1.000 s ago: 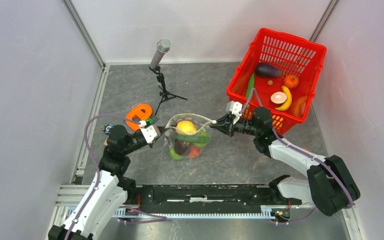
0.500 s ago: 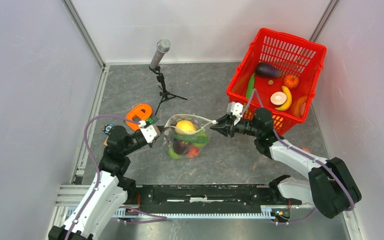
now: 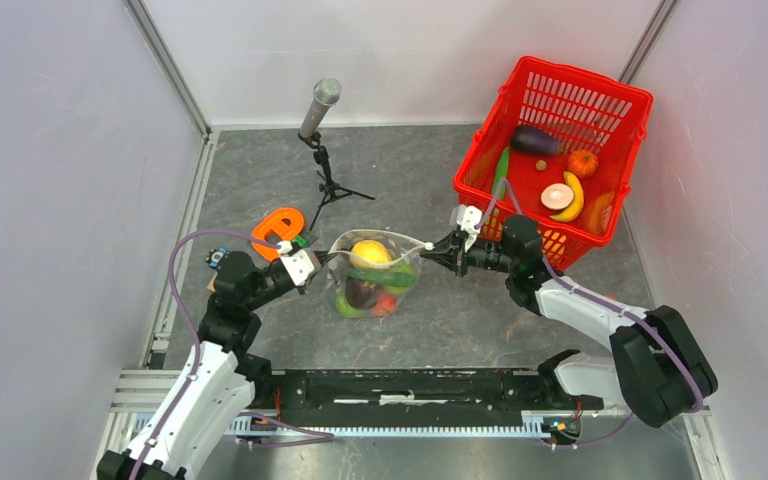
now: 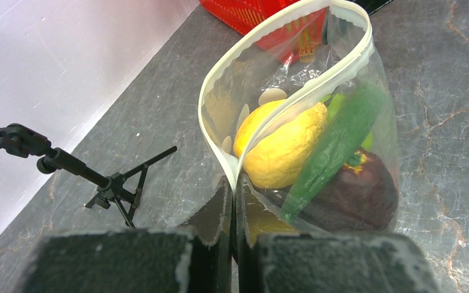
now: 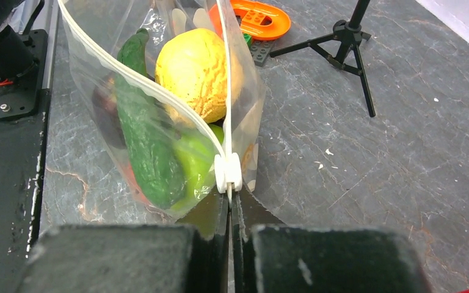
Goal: Place the food in the zip-top bag and seal the zipper
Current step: Zip the zipper food storage bag at the center of the board.
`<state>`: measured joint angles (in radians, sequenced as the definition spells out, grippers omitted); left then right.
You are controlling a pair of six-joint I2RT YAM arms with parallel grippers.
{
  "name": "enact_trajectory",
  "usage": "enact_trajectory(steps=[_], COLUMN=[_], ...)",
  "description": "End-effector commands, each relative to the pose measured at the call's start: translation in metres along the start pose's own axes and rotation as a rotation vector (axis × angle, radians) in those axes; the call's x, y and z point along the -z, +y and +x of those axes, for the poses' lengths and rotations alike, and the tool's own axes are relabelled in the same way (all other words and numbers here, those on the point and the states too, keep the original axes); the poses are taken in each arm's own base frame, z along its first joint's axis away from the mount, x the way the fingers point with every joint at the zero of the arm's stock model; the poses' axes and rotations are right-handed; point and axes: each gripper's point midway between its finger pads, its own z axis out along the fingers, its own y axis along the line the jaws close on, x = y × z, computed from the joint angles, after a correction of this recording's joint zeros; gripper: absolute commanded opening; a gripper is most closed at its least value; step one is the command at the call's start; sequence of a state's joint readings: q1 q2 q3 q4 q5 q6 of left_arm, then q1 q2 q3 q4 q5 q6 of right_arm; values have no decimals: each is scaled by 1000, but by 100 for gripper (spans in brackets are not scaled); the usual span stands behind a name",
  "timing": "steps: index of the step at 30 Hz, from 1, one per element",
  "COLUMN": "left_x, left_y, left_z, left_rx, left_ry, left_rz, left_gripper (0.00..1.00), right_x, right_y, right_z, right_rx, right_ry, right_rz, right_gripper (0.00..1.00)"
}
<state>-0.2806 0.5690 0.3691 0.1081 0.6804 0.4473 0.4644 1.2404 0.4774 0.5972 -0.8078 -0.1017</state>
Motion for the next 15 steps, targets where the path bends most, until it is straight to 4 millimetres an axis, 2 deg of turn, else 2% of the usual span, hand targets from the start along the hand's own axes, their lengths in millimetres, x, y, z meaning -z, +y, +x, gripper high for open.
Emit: enact_trajectory(steps=[1,2,3,4,5,6,7,11,15], left_x=[-1,-1,0,0,1,2,3,8,-1], left_y=[15,17,19,20,21,24,27,33,13], left_z=[-14,-15,-14,-17,-23,-32,-43,-82,-120], left_rx=[-47,-45,-31,-14,-4,11,27,63,135], left_ry=[-41,-37,-26,-28,-44,-73,-108,-169,-229], left_rz=[-53,-59,-69,-74,-82,-94,-113,-108,102], left_gripper=[2,3,13,28,54,95,100,100,100], right_x=[-2,-1,0,0,2,3,5,8,10], right_y=[-2,-3,-4,-4,-4,-4,-5,1,2], right_z=[-15,-16,-17,-19,-20,-23,-24,-28,-27], right_rx=[24,18,9,4,2,-4,-13,-20,-22], right_ry=[-50,-54,-56,-60,-64,-70,-74,-74,-56], right_rz=[3,10,23,31,35,47,60,49,52], right_gripper=[0,0,0,0,0,0,0,0,0])
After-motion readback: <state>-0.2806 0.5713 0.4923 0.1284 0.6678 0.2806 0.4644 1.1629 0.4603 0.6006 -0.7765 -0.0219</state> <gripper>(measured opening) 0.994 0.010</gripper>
